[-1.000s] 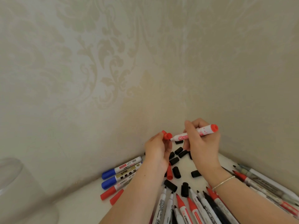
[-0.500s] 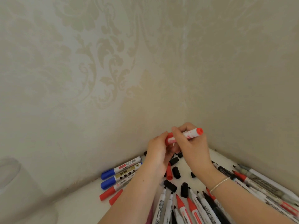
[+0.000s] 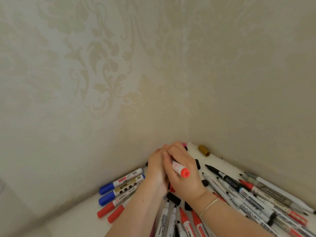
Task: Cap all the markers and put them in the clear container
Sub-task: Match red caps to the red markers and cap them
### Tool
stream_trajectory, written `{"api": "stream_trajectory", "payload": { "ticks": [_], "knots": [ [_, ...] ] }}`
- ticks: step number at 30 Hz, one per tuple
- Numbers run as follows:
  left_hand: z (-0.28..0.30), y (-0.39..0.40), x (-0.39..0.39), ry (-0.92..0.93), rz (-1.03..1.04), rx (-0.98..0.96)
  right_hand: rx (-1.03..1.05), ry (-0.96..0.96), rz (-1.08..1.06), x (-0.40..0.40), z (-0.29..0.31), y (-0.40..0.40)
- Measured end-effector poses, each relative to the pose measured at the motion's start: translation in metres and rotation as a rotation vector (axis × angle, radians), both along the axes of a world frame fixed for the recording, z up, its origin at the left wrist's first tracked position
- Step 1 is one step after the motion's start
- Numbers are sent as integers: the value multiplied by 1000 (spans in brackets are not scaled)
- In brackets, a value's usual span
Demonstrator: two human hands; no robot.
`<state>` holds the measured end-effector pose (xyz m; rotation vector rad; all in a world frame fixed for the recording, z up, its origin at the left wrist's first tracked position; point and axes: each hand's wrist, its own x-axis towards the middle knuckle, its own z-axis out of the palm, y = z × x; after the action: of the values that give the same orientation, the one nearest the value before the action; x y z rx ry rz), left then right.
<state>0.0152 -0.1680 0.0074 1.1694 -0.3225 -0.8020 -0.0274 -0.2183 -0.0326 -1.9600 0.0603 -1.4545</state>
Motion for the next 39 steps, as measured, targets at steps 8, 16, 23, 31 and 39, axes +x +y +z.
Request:
{"api": "stream_trajectory", "payload": {
  "ticks": [8,16,23,31,39],
  "knots": [
    [0,-8,-9,141,-7,-5,-80,30,-65,-3,-9,-13],
    [-12,-16,30,-15,342,24,428,222,199,-10,22,-4],
    [9,-2,37,-605,512,59,430,688,422,-34,55,-15],
    [28,0,23,-479,245,-38,274,592,249,-17,41,-4],
    [30,3,23,-222,59,-42,798,646,421,-19,55,-27]
  ]
}}
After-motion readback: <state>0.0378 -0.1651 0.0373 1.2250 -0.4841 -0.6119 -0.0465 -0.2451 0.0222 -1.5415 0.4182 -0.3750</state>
